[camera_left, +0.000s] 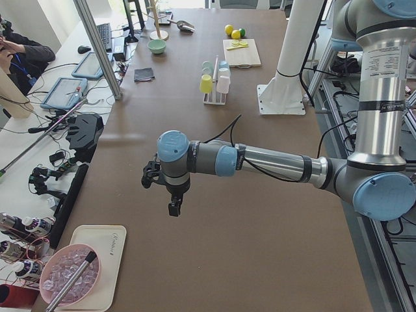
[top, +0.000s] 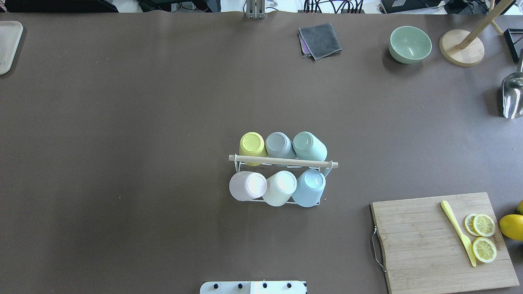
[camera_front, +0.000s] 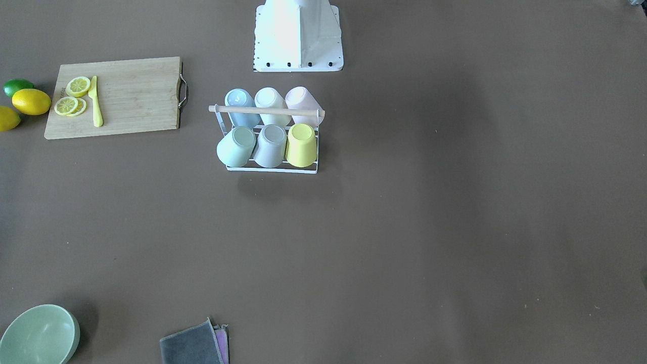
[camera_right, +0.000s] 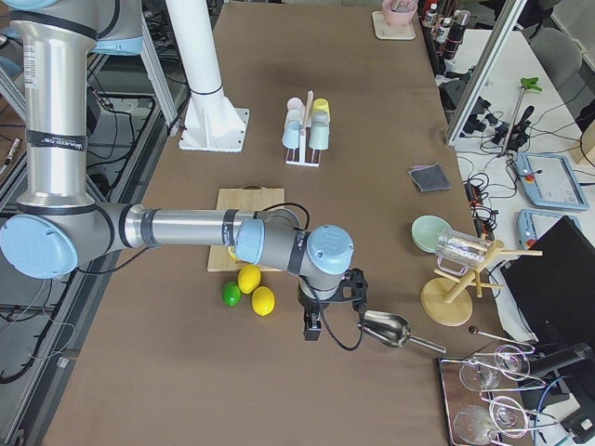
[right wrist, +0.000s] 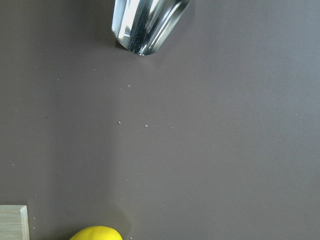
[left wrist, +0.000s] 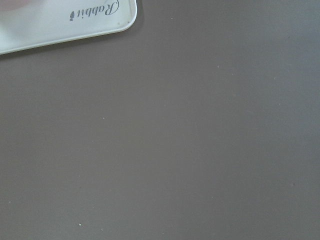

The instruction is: Place cup on cup holder

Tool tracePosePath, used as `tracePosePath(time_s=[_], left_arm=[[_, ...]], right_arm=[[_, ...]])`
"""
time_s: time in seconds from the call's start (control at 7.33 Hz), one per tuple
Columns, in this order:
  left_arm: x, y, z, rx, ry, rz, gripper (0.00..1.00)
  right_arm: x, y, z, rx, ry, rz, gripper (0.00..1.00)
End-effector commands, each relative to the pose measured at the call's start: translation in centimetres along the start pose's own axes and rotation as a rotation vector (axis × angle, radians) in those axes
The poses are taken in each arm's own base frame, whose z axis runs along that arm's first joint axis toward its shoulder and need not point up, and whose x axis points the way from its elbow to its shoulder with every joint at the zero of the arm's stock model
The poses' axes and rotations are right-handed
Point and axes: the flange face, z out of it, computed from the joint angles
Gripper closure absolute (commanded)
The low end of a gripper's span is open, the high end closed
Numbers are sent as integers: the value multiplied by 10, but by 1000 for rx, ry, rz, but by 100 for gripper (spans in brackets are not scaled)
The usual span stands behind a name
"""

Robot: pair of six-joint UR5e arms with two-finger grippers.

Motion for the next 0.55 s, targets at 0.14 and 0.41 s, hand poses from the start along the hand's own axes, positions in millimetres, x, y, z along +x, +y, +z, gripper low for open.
tracePosePath(time_s=[0.14,0.41], left_arm=[[-4,0,5,-9,2,-6,1],[-11,-1,12,5,1,8,1]], right_arm=[[0,0,0,0,0,0,0],[-1,-1,-2,0,0,2,0]])
